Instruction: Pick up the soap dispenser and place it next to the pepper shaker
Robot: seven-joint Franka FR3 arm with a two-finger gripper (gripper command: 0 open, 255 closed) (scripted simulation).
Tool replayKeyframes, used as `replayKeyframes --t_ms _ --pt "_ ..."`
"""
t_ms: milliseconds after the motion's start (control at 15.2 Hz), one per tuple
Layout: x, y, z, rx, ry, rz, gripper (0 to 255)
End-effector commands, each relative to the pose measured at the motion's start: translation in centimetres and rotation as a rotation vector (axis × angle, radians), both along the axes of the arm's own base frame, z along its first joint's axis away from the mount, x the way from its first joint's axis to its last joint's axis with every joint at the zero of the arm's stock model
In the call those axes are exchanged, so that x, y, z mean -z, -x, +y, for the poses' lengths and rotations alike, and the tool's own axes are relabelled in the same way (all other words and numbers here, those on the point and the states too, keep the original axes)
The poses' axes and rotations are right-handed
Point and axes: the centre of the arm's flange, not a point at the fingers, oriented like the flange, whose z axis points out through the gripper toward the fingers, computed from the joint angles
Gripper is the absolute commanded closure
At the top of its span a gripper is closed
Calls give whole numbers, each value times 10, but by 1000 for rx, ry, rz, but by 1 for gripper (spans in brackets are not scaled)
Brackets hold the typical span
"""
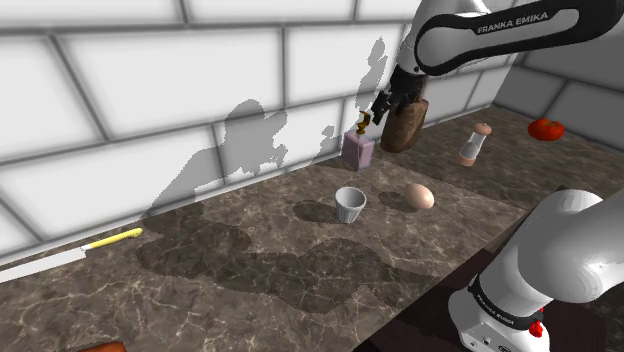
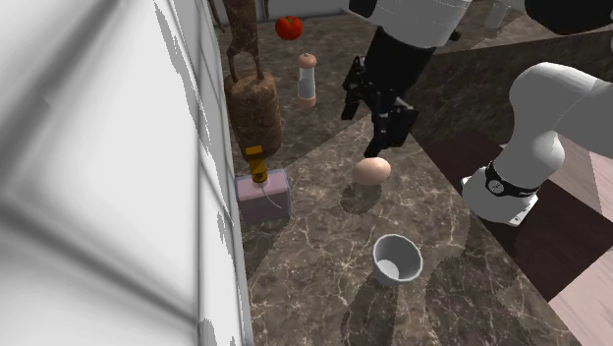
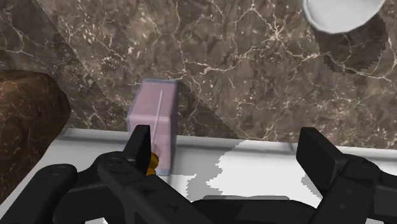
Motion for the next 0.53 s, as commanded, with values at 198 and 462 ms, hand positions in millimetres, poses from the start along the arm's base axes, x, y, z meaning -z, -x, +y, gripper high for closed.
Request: replayKeyframes --t_ms 198,462 --pt "43 -33 -35 9 -12 -10 0" --pt "79 -60 -63 17 -22 -16 0"
